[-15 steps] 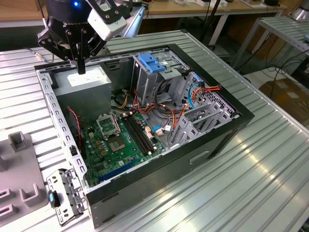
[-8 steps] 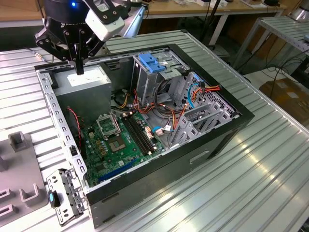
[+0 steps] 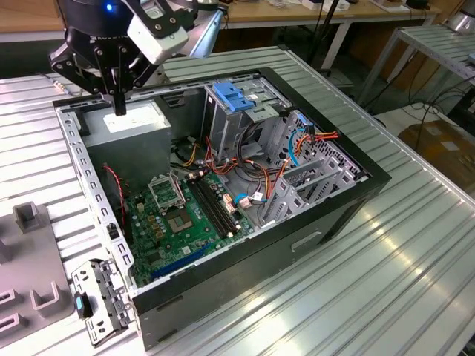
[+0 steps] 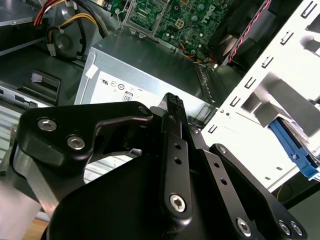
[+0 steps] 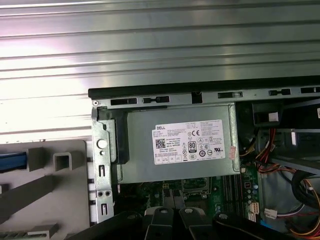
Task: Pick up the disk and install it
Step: 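Reach for the disk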
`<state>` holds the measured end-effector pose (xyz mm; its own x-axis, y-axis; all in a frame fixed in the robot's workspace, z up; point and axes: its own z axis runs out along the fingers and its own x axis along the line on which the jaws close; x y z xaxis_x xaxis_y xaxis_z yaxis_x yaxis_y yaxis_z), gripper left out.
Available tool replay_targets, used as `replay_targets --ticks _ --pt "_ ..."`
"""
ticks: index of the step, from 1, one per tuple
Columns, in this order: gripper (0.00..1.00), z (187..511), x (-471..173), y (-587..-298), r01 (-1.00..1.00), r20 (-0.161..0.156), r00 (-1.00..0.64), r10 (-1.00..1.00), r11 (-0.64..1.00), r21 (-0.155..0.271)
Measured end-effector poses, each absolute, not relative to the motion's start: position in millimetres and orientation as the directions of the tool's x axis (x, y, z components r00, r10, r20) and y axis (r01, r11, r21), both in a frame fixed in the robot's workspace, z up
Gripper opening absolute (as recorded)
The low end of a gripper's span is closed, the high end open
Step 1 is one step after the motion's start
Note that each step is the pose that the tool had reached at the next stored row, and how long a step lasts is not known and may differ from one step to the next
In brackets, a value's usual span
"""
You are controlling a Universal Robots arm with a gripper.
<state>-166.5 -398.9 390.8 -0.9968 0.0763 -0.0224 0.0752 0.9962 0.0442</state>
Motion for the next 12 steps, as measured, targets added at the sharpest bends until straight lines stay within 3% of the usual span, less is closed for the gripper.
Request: replay_targets --ticks 12 --pt "0.11 389.9 -183.8 -398.9 0.075 -0.022 -0.997 0.076 0.996 0.044"
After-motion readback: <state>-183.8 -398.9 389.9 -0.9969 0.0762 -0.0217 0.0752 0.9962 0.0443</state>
